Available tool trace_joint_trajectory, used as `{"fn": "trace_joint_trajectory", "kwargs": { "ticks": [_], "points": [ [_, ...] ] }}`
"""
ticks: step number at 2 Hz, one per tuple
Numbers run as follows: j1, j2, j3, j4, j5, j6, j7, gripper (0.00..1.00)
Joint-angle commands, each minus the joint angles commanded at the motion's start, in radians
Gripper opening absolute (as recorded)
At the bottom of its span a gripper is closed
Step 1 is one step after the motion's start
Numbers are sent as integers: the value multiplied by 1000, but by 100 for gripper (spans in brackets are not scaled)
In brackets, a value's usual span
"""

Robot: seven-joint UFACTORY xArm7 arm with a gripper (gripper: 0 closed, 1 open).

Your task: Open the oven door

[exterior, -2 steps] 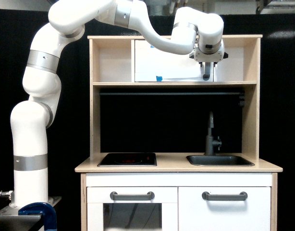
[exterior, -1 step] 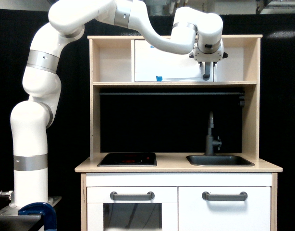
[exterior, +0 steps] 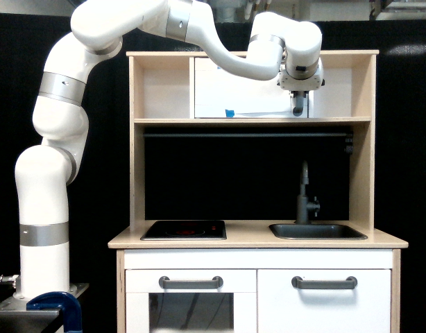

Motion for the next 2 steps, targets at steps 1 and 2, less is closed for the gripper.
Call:
{"fn": "trace_joint_trajectory", "kwargs": {
  "ticks": [1, 2],
  "points": [
    [-20, -25, 5, -24, -3, 15, -2, 0],
    [-44, -35, 6, -41, -5, 35, -13, 0]
  ]
}}
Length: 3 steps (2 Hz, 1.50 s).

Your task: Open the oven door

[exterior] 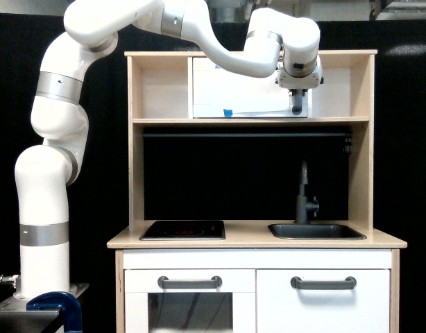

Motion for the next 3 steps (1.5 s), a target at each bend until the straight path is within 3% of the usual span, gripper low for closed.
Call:
{"fn": "trace_joint_trajectory", "kwargs": {
  "ticks": [3],
  "points": [
    [-69, -43, 2, -58, -8, 61, -28, 0]
  ]
}}
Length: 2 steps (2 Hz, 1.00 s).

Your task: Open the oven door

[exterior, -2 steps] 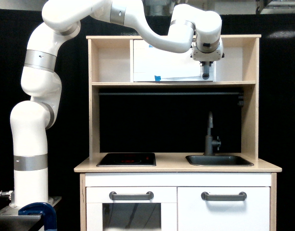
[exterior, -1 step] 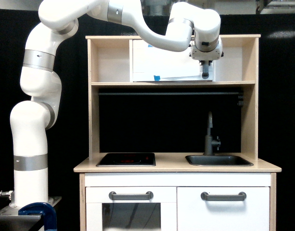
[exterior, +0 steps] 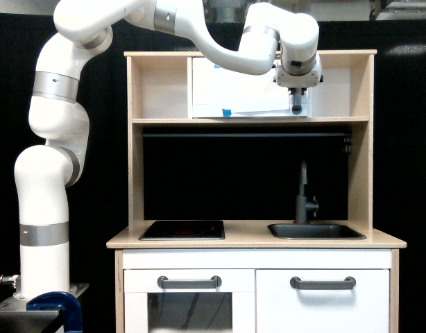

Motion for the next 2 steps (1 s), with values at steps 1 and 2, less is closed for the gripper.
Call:
{"fn": "trace_joint_trajectory", "kwargs": {
  "ticks": [1, 2],
  "points": [
    [-9, -28, 2, -32, 0, 6, -5, 0],
    [-18, -21, 0, -23, -3, 17, -5, 0]
  ]
}}
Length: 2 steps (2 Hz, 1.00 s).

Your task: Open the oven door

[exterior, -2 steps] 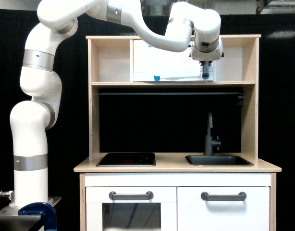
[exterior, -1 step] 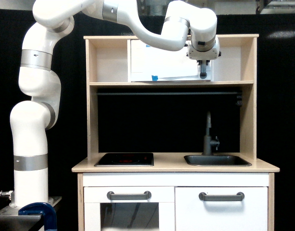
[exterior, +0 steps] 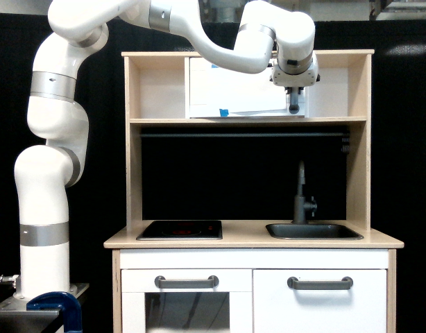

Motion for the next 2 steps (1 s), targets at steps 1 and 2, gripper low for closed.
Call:
{"fn": "trace_joint_trajectory", "kwargs": {
  "ticks": [1, 2],
  "points": [
    [-11, 0, -2, 1, -3, 13, -2, 0],
    [-17, -10, -2, -14, -3, 17, -7, 0]
  ]
}}
